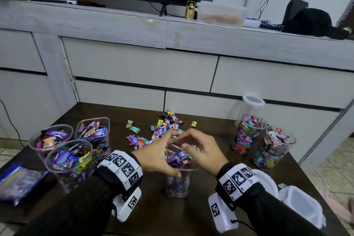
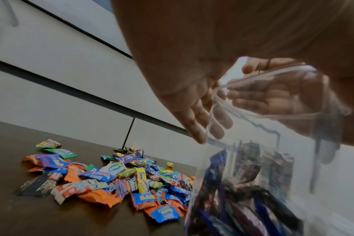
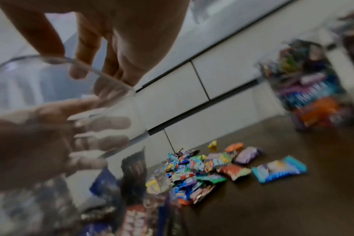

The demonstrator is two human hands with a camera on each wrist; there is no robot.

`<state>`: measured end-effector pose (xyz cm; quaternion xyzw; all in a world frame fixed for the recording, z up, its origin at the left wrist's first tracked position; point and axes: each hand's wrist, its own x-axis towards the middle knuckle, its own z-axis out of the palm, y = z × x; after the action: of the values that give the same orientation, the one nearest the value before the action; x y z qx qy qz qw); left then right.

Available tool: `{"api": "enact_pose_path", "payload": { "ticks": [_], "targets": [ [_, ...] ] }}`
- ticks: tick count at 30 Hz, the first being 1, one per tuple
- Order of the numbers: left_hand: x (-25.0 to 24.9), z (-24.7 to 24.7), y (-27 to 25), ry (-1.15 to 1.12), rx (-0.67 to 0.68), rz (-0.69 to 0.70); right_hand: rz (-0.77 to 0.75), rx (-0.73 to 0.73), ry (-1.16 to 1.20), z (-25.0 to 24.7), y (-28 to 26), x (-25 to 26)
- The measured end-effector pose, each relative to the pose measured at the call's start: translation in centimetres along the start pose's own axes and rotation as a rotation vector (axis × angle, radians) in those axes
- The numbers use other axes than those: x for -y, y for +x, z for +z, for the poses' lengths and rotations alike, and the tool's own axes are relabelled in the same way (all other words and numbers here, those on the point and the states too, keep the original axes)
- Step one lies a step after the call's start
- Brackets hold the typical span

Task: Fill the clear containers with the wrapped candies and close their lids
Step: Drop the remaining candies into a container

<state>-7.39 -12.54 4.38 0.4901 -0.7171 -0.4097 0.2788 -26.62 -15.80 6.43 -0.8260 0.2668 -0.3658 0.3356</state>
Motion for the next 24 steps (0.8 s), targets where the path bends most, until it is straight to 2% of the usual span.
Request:
{"api": "enact_pose_path", "payload": {
  "ticks": [3, 5, 7, 8, 10, 11, 14, 16, 20, 24],
  "targets": [
    [0.2, -0.2, -0.9, -0.139, 0.064, 0.013, 0.117, -0.338, 0.089, -0.7, 0.2, -1.3],
    [0.7, -0.5, -1.3, -0.268, -0.004, 0.03, 0.299, -0.405, -0.052, -1.4, 0.1, -3.4],
    [1.9, -1.0, -1.2, -0.298, -0.213, 0.009, 0.559, -0.301, -0.216, -2.0, -0.3, -6.0],
    [2.9, -1.2, -0.9, -0.24, -0.341, -0.029, 0.669, -0.221, -0.276, -2.1, -0.5, -7.3],
    [5.1, -1.6, 0.1, 0.049, -0.53, -0.21, 0.805, -0.069, -0.421, -1.7, -1.0, -9.6],
    [6.2, -1.7, 0.5, 0.223, -0.548, -0.334, 0.847, -0.01, -0.491, -1.4, -1.1, -10.6],
    [9.1, -1.6, 2.0, 0.532, -0.372, -0.644, 0.951, 0.095, -0.592, -0.3, -0.6, -12.8],
    [10.9, -1.4, 2.9, 0.627, -0.238, -0.716, 0.974, 0.151, -0.614, 0.4, 0.1, -13.9],
    [13.4, -1.0, 4.3, 0.697, -0.062, -0.684, 0.89, 0.213, -0.605, 2.2, 2.2, -15.0],
    [14.3, -0.7, 5.9, 0.759, 0.021, -0.583, 0.772, 0.263, -0.656, 3.7, 4.7, -15.0]
  ]
}}
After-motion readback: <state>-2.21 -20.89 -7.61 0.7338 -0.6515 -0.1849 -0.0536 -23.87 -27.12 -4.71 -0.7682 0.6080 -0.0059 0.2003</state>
